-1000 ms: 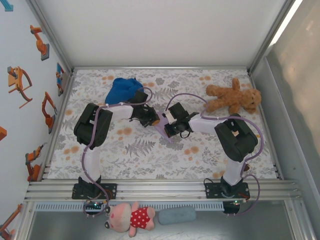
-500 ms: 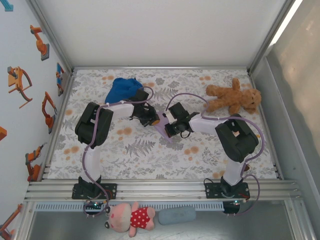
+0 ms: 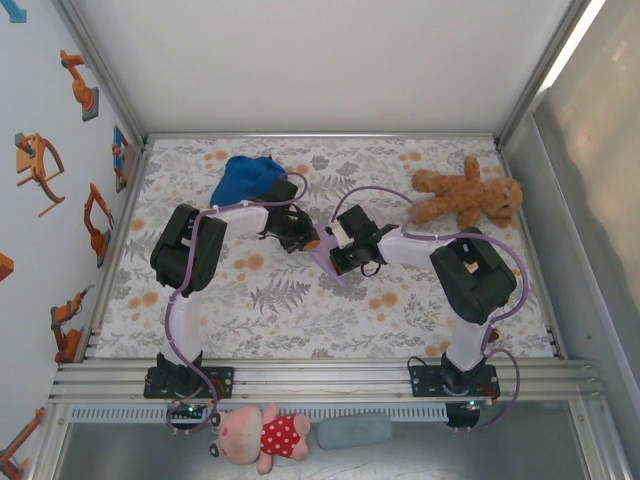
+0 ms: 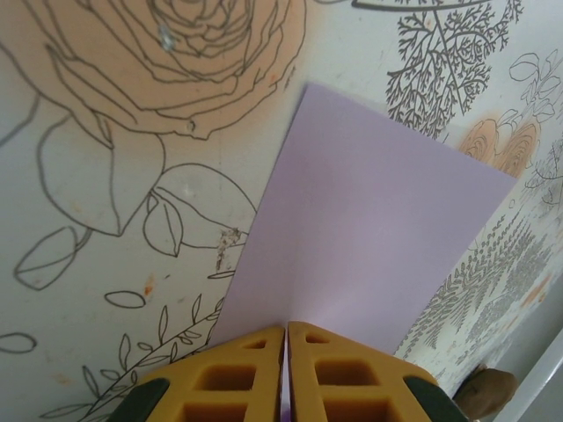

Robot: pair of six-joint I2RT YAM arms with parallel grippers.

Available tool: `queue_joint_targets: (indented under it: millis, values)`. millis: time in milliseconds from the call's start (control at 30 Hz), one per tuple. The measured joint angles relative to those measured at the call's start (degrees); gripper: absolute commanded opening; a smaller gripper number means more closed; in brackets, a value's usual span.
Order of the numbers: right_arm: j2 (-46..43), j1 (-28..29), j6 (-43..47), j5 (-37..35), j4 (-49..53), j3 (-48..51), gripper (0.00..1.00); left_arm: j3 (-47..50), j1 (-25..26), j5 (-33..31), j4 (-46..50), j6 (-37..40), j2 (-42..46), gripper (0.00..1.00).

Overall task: Fold a paper plane with a square sheet of paper (pick it up from the middle)
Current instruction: Third fold the triangle at the center of the table.

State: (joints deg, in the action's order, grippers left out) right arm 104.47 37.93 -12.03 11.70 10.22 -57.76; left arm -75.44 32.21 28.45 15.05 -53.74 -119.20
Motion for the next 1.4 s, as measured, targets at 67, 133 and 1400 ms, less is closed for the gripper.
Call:
queue_joint_targets:
  millis: [67, 133, 1400]
  values:
    - [0.02, 0.00, 0.00, 0.00, 0.00, 0.00, 0.00, 0.00, 0.00, -0.15, 0.00, 0.02, 0.15, 0.13]
    - [0.09, -0.04, 0.02, 0.02, -0.04, 0.00, 0.00, 0.50, 0.04, -0.94, -0.09, -0.02, 0.98, 0.14]
    - [0.74, -0.26, 0.02, 0.68, 0.46, -0.87, 0.00, 16.11, 4.52, -0.55, -16.09, -9.18, 9.42, 0.12]
